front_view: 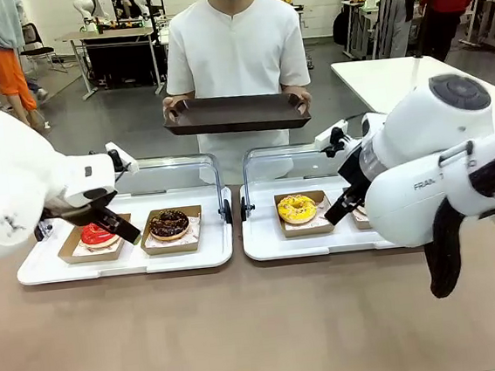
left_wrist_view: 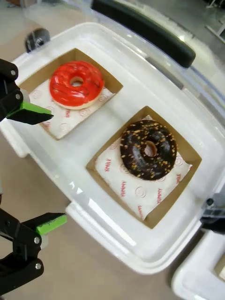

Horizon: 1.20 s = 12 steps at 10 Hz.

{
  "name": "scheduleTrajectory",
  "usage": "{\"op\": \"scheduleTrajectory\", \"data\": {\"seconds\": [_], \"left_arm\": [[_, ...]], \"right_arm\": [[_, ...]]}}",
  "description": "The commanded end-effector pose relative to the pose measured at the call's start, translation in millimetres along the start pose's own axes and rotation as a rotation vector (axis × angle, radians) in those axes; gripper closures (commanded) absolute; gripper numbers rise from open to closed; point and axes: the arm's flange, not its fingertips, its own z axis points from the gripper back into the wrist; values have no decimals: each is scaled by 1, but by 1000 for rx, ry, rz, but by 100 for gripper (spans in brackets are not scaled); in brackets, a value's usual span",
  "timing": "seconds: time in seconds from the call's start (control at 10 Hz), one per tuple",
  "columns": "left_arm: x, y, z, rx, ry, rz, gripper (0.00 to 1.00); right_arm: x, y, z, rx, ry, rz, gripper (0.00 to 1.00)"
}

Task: Provide the desired donut to the person.
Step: Pick up and lift the Paper togo box containing the Donut pointed at by the person.

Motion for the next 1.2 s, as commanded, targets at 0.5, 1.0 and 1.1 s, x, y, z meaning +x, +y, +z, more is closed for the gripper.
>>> {"op": "scheduleTrajectory", "data": {"seconds": [0.5, 1.0, 1.1], "left_arm": [[44, 15, 167, 9, 263, -69, 0], [34, 9, 174, -36, 252, -57, 0], [39, 11, 175, -13, 256, -58, 0]], "right_arm": [[68, 27, 180, -110, 211, 22, 0], [63, 25, 192, -100, 205, 39, 0], [57, 9, 190, 61, 159, 54, 0]]}}
